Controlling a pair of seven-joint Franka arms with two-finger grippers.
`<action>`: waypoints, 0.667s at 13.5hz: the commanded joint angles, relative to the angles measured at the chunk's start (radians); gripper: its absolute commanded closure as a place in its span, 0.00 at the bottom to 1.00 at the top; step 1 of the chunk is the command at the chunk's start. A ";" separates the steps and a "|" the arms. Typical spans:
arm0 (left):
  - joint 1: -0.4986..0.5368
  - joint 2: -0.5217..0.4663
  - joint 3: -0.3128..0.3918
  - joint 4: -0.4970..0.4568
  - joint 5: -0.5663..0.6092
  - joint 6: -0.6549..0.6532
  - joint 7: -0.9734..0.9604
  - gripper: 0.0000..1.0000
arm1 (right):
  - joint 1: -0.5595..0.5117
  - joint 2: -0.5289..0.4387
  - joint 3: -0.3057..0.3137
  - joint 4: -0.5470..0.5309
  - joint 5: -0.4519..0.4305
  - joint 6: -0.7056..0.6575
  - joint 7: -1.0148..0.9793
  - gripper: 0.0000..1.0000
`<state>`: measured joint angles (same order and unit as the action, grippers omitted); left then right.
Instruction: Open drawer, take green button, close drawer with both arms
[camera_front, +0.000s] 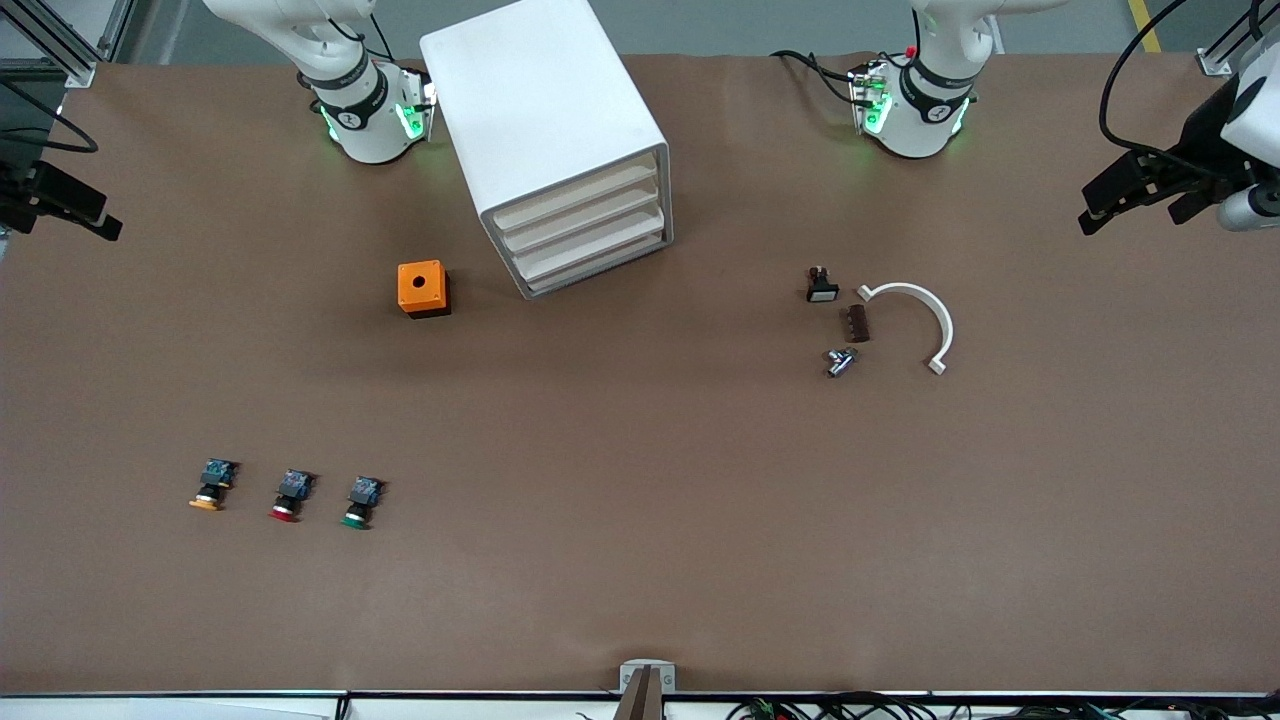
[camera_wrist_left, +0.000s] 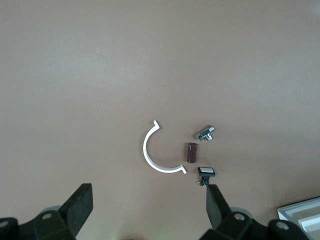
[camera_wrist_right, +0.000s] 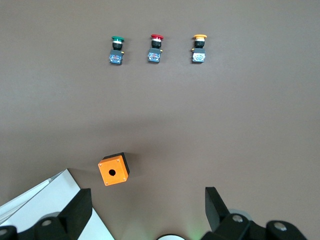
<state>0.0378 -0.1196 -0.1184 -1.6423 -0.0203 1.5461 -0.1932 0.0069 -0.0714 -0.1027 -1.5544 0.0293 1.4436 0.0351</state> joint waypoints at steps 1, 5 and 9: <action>0.007 0.018 -0.006 0.029 0.022 -0.003 0.018 0.00 | -0.024 -0.041 0.012 -0.038 0.000 0.020 -0.014 0.00; -0.001 0.018 -0.015 0.030 0.075 -0.034 0.023 0.00 | -0.036 -0.041 0.009 -0.039 -0.005 0.037 -0.087 0.00; 0.002 0.017 -0.015 0.038 0.072 -0.040 0.024 0.00 | -0.033 -0.048 0.011 -0.059 -0.006 0.049 -0.089 0.00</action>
<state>0.0363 -0.1100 -0.1268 -1.6336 0.0301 1.5300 -0.1900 -0.0124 -0.0845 -0.1039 -1.5724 0.0292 1.4762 -0.0361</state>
